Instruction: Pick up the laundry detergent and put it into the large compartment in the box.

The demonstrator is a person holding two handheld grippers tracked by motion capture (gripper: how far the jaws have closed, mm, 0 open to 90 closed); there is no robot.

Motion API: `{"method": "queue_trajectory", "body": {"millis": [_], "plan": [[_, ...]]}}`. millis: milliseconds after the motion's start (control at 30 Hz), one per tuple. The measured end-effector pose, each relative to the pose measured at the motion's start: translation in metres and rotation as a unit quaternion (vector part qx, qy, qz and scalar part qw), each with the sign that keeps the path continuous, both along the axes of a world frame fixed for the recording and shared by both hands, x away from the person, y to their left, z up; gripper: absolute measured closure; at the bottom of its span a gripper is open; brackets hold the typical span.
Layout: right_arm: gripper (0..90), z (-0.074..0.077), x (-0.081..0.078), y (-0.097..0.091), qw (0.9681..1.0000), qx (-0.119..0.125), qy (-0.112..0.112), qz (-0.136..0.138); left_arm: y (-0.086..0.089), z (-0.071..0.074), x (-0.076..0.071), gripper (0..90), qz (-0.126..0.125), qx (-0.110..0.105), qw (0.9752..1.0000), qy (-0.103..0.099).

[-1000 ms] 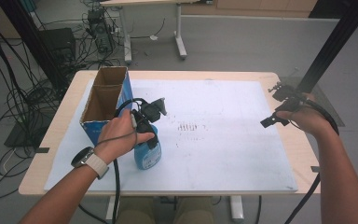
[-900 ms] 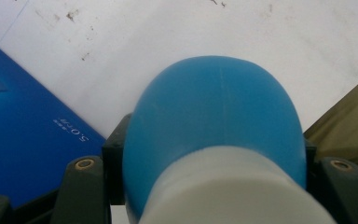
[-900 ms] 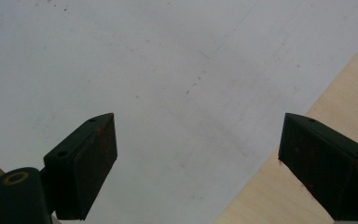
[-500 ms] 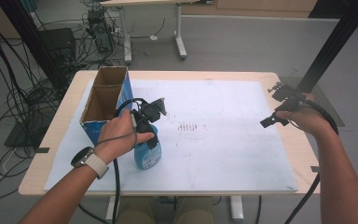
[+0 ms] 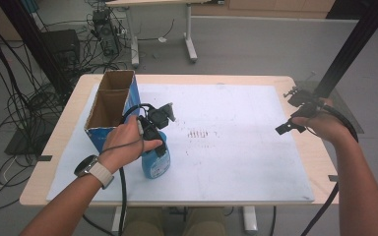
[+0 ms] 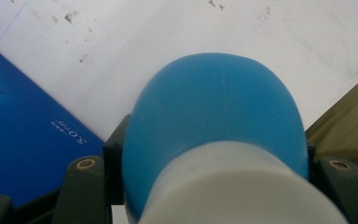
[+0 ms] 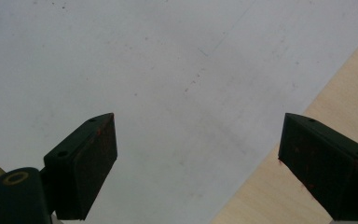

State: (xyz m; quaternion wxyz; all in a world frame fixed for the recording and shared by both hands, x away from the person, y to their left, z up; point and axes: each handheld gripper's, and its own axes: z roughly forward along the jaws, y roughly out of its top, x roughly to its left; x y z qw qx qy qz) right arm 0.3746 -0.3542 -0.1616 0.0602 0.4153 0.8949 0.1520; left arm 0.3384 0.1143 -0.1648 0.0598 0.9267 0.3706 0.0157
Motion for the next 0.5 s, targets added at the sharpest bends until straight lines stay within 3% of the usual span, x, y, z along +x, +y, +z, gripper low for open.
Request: {"method": "queue_trajectory", "body": {"millis": [500], "plan": [[11.6,-0.0029,0.0017,0.0009,1.0,0.0,0.002,0.001,0.0006,0.0,0.0001,39.5,-0.002,-0.002,1.0,0.0]]}}
